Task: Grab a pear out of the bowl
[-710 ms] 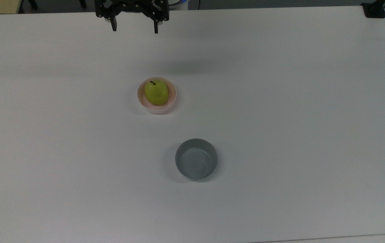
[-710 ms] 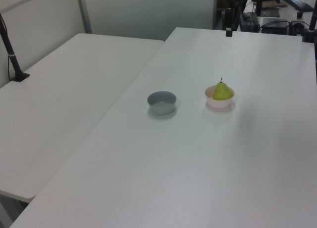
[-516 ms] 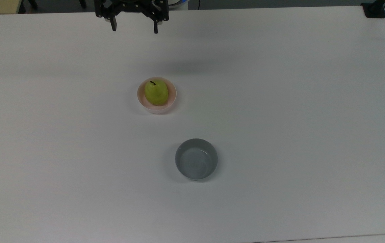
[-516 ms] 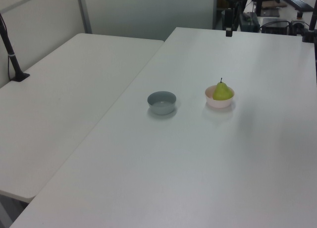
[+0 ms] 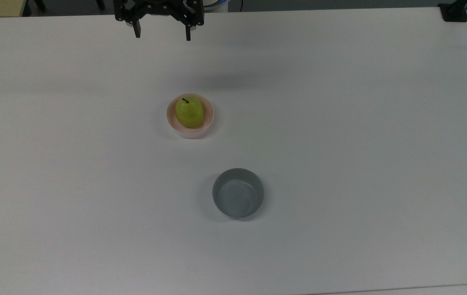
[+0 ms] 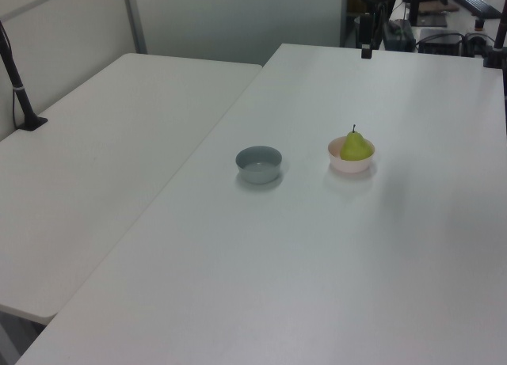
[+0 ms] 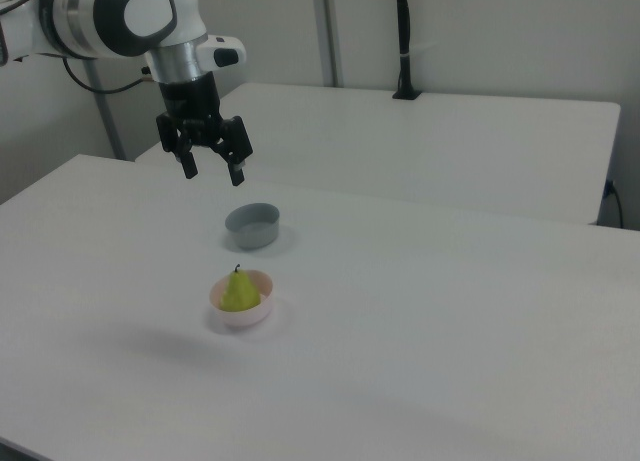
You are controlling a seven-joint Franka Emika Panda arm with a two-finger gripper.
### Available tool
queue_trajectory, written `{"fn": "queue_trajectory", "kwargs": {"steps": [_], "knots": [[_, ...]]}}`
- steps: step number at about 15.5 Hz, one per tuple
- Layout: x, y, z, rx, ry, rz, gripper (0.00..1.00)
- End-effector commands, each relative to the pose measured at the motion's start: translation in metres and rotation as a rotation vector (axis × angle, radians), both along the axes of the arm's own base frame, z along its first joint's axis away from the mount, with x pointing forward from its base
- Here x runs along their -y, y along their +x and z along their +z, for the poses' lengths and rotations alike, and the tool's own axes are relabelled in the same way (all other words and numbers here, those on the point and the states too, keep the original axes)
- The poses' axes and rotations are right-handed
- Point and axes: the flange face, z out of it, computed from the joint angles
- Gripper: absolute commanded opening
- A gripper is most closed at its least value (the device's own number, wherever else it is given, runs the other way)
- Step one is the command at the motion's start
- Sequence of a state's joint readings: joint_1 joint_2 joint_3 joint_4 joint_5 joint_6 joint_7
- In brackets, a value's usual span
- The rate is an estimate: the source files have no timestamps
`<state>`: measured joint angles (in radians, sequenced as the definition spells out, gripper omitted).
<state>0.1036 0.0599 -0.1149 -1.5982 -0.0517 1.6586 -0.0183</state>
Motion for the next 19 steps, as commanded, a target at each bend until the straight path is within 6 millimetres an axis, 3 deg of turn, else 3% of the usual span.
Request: {"fn": "queue_trajectory", "kwargs": {"steps": [1,6,10,12,14,19], "knots": [[0.002,-0.007,-0.001,-0.028,-0.007,0.076,1.0],[-0.001,-0.004,-0.035,-0.043,-0.005,0.196,1.0],[-0.005,-0.003,-0.076,-0.057,-0.002,0.26,1.0],[-0.009,-0.004,-0.106,-0.059,-0.003,0.272,1.0],[-0.008,0.0,-0.116,-0.054,-0.005,0.272,1.0],[-0.008,0.001,-0.167,-0.09,-0.038,0.295,1.0]]}}
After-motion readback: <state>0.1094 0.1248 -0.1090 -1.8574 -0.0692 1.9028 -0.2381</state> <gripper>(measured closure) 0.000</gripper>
